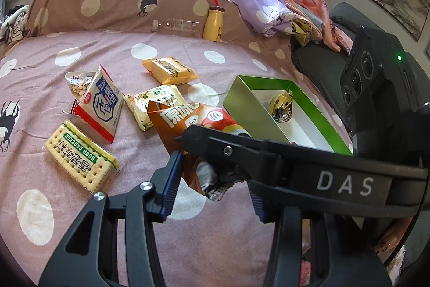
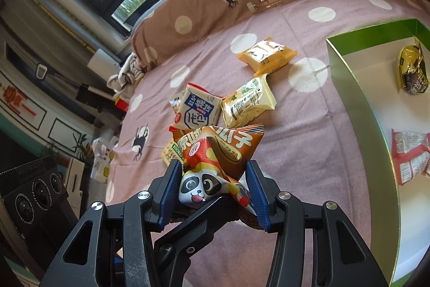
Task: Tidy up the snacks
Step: 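Carry the orange panda-print packet with the right gripper over the green-rimmed box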
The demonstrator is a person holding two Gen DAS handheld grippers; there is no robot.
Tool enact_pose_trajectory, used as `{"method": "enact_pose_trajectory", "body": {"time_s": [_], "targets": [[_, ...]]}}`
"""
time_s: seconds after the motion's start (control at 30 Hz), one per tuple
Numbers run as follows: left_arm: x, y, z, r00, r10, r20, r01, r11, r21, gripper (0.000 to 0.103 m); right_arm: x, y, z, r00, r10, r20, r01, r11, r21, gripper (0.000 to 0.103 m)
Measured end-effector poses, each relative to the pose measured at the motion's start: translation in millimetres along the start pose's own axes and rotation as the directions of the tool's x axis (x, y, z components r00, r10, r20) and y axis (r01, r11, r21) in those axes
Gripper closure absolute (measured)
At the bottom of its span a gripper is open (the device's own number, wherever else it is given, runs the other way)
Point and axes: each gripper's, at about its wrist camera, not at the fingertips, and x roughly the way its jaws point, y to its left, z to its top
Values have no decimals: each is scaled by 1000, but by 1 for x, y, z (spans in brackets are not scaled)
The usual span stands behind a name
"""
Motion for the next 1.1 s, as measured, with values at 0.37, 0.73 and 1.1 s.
{"method": "enact_pose_trajectory", "body": {"time_s": [0.37,0.73,1.1], "targets": [[22,-33,19,998,-49,-36,52,996,77,58,-29,-24,9,997,-51,64,46,996,79,52],[51,-82,34,989,-111,-99,128,974,188,59,-69,-66,16,978,-129,161,98,977,188,52],[90,-127,38,960,-182,-211,233,939,251,60,-104,-117,15,952,-215,219,133,932,338,52]]}}
